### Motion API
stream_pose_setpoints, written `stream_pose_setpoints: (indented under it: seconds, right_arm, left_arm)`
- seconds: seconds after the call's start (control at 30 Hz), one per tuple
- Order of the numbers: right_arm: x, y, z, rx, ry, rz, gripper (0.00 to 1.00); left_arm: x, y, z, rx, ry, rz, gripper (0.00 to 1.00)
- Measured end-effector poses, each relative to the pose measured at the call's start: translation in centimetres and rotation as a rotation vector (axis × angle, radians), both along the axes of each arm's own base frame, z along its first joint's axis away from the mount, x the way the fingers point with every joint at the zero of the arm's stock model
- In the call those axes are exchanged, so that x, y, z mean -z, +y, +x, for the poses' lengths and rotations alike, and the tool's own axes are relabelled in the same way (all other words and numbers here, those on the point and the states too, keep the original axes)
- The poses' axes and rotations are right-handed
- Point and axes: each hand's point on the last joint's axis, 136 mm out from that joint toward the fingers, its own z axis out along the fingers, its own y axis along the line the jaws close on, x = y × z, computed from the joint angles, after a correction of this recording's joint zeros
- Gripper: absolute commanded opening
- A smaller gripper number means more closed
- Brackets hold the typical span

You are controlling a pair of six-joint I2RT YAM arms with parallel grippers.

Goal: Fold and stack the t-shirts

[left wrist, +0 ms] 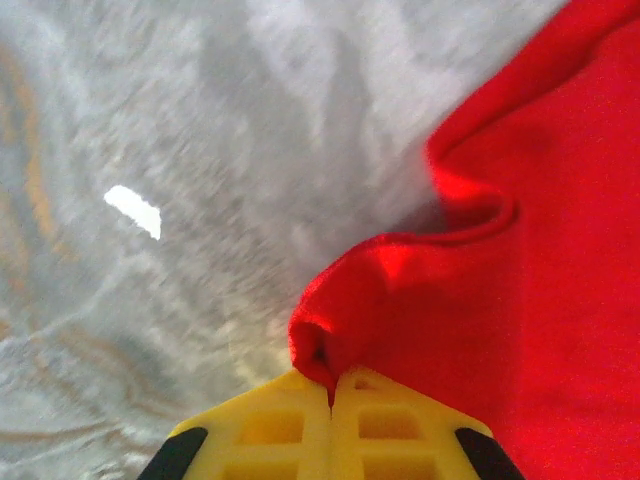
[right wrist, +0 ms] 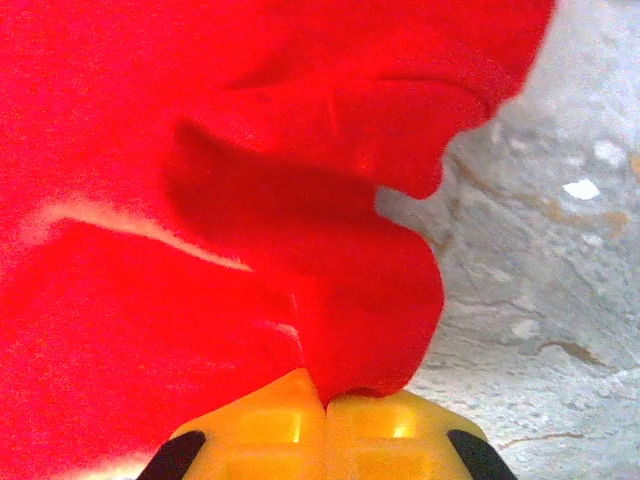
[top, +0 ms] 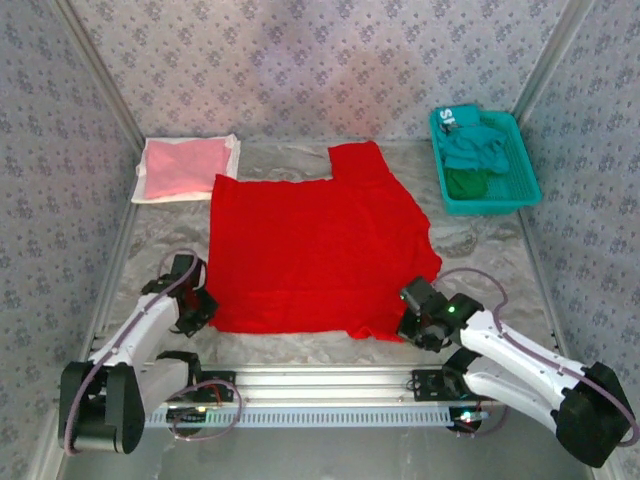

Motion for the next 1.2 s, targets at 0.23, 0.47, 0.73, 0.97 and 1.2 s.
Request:
stream_pose_setpoints:
  seconds: [0.23,0.47,0.73,0.97,1.2]
  right_arm:
    - [-2.7,0.9,2.2,-0.026,-0.066,0.034,0.00]
    - [-4.0,0.7,3.3,-0.021,-0.099,0.039,0.00]
    - [-7.2,0.3,5.4,-0.007,-0.170,0.051,0.00]
    - [-8.2,-0.5,7.2,0.003,-0.194,0.034,0.00]
    - [-9.5,-0.6,8.9,0.008,-0.214,0.045,0.00]
  left_arm:
    - [-2.7,-0.7,3.5,0.045,-0.101,-0.034,0.00]
    - [-3.8,-1.1,4.5,0.066,-0.138,-0.059,0.00]
    - [-3.8,-0.9,4.6,0.041,-0.134,-0.100,0.00]
    - [-4.3,-0.8,5.1,0.036,-0.147,-0.121,0.00]
    - [-5.5,-0.6,6.5,0.035,-0.170,-0.124,0.00]
